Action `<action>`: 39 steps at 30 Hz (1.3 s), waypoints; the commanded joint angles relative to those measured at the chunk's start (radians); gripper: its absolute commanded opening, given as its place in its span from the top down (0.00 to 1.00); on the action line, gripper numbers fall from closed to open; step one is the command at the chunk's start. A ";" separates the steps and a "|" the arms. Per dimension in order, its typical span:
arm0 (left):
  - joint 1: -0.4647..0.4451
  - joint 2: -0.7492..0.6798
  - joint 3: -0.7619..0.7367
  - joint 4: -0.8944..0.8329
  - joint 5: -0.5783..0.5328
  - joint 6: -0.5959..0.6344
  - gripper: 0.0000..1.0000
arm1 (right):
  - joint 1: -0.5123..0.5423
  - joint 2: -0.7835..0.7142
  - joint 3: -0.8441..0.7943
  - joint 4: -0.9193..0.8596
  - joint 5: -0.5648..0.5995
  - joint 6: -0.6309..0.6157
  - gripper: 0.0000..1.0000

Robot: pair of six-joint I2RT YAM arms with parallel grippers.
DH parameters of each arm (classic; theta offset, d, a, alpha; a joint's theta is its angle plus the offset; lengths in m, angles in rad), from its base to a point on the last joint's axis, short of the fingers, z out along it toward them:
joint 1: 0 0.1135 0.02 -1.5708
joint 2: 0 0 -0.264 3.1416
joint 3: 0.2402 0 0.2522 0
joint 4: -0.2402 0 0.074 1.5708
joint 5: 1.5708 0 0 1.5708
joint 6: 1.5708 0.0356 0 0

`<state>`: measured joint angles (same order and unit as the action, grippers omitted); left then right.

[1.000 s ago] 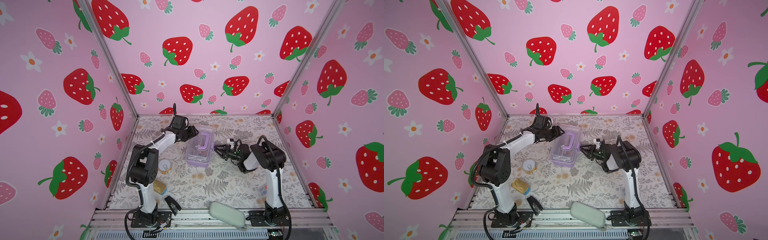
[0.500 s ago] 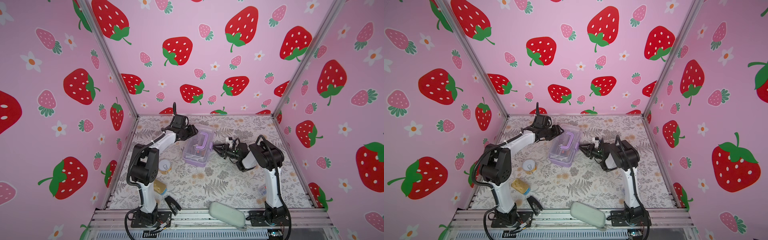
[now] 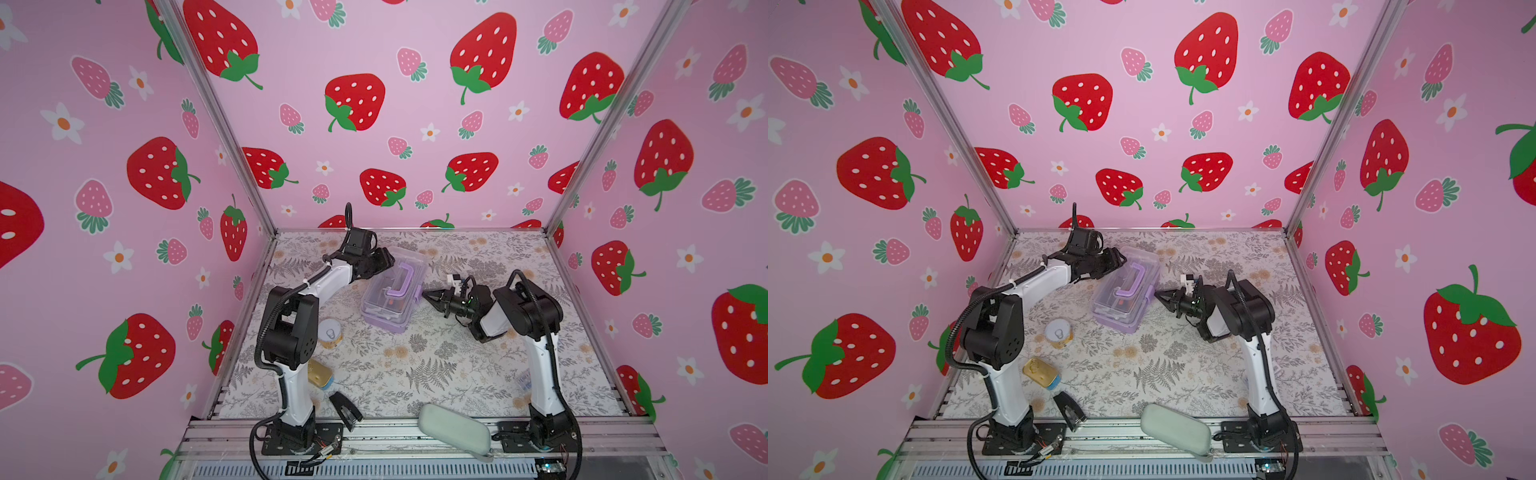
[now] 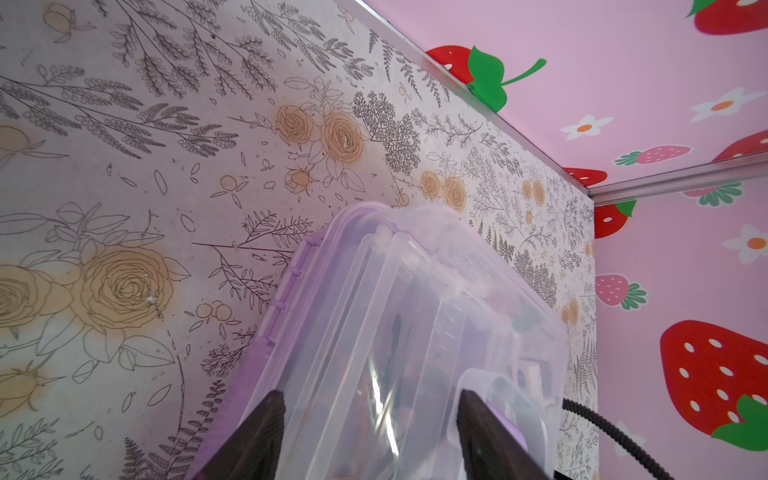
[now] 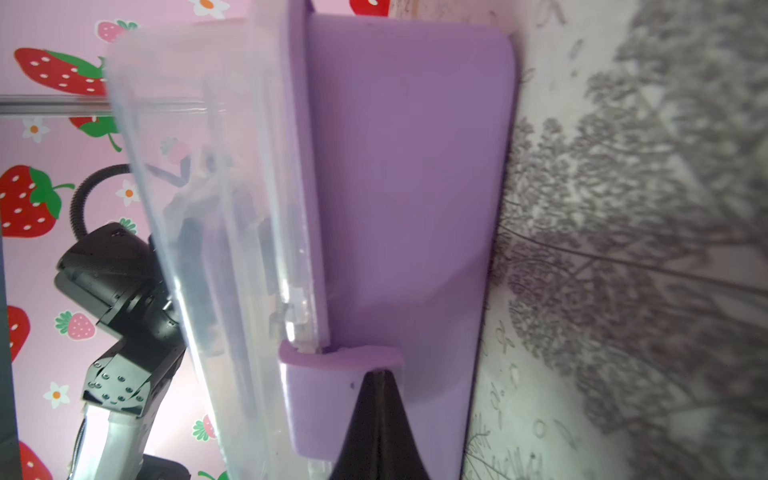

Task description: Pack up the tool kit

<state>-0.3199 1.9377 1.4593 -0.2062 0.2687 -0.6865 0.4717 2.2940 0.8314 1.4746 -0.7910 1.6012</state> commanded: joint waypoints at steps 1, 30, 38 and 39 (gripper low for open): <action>-0.050 0.036 0.007 -0.029 0.110 -0.025 0.33 | 0.052 0.025 0.037 0.085 -0.018 0.014 1.00; -0.051 -0.638 -0.186 -0.182 -0.280 0.143 0.33 | 0.048 -0.853 -0.090 -1.003 0.459 -0.763 0.93; -0.091 -1.211 -0.619 0.092 -0.636 0.257 0.01 | 0.051 -1.465 -0.350 -1.021 1.063 -0.981 0.01; -0.097 -1.270 -0.707 0.203 -0.646 0.300 0.01 | 0.051 -1.515 -0.383 -1.017 1.146 -0.973 0.01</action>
<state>-0.3981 0.7406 0.9085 -0.1944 -0.2138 -0.4889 0.5228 0.8753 0.5110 0.4946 0.0513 0.7345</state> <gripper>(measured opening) 0.987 0.895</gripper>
